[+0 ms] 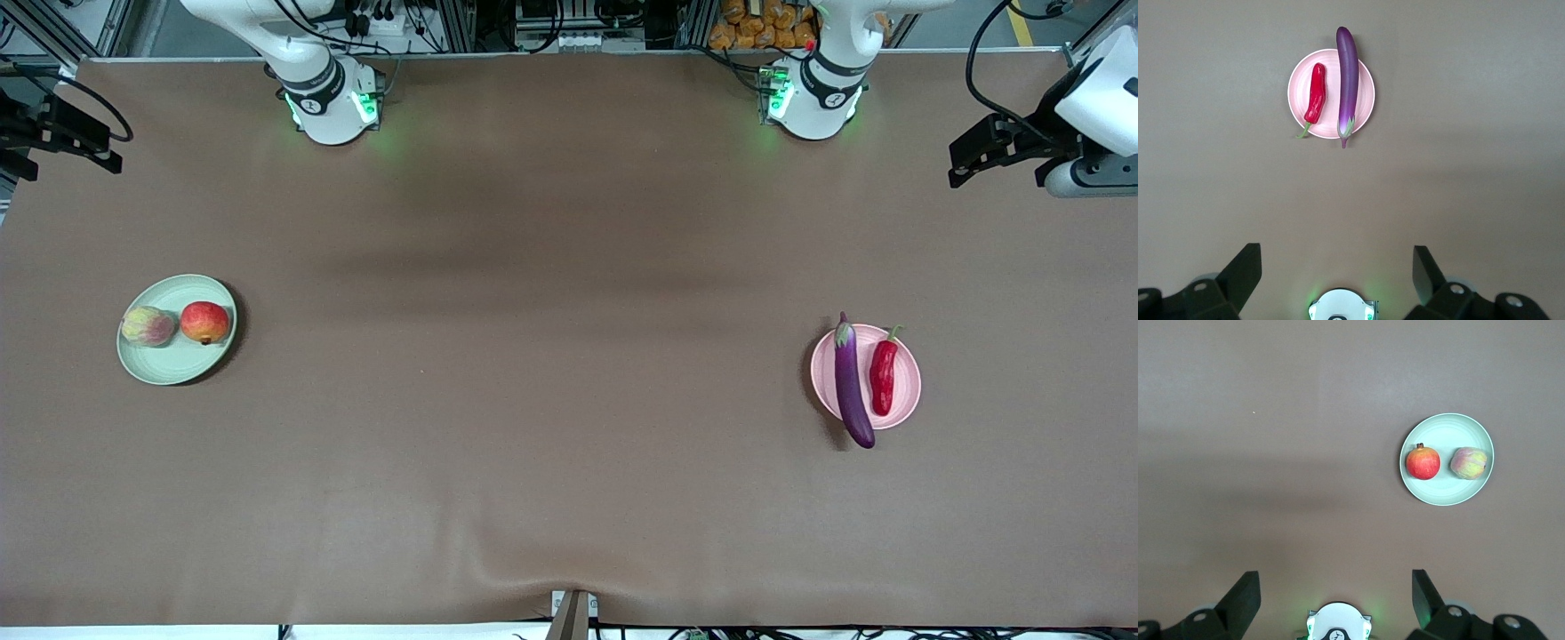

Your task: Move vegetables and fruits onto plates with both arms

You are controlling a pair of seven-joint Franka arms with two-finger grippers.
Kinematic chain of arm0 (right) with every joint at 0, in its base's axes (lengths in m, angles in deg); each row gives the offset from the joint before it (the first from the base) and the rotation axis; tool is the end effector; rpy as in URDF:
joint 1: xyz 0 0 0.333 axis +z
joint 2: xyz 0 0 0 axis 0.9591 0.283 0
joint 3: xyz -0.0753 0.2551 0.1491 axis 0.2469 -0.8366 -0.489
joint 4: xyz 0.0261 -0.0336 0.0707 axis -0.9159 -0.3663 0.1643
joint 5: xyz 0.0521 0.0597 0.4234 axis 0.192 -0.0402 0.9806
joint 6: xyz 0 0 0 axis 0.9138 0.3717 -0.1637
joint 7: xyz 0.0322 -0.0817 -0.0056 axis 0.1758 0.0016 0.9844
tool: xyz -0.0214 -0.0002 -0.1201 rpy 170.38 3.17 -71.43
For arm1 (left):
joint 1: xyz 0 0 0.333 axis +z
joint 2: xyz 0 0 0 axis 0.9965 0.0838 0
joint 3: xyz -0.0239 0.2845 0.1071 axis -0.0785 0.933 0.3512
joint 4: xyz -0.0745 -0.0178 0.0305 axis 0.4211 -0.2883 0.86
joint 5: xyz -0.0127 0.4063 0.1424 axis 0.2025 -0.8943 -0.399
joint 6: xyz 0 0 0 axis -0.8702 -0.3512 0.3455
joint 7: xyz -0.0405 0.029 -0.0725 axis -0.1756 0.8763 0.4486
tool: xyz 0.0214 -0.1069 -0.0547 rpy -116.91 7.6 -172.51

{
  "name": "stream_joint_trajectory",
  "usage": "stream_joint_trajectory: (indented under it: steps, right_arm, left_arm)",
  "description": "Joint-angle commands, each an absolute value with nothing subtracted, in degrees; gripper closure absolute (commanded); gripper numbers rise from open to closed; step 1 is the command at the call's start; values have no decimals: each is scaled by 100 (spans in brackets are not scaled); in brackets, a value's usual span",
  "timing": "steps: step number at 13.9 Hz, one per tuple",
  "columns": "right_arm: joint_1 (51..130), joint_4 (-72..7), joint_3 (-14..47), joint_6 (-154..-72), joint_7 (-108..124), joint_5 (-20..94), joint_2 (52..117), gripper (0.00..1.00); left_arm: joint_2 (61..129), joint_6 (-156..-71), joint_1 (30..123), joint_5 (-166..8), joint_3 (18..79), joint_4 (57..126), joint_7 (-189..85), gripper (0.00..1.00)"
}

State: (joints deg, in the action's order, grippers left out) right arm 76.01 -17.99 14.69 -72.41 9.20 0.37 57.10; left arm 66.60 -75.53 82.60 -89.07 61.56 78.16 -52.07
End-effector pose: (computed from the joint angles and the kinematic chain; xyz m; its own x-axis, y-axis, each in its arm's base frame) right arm 0.5423 -0.0127 0.6606 0.9910 0.0880 -0.1005 0.0857 -0.9959 -0.0273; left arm 0.5510 -0.0740 0.6448 0.9972 -0.0147 -0.0729 -0.0168 -0.9994 -0.0287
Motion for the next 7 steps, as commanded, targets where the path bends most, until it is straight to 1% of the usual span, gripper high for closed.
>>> stream_joint_trajectory:
  steps: [1, 3, 7]
  right_arm:
    - [7690, -1636, 1412, -7335, 967, 64, 5783, 0]
    - [7672, -1636, 1394, -7467, 958, 90, 5774, 0]
    - [7672, -1636, 1402, -7459, 958, 81, 5774, 0]
  left_arm:
    - [6610, -7465, 8247, -8818, 6134, 7793, -5137, 0]
    - [6610, -7465, 8247, -8818, 6134, 7802, -5137, 0]
    - [6601, -7465, 8247, -8826, 6134, 7802, -5180, 0]
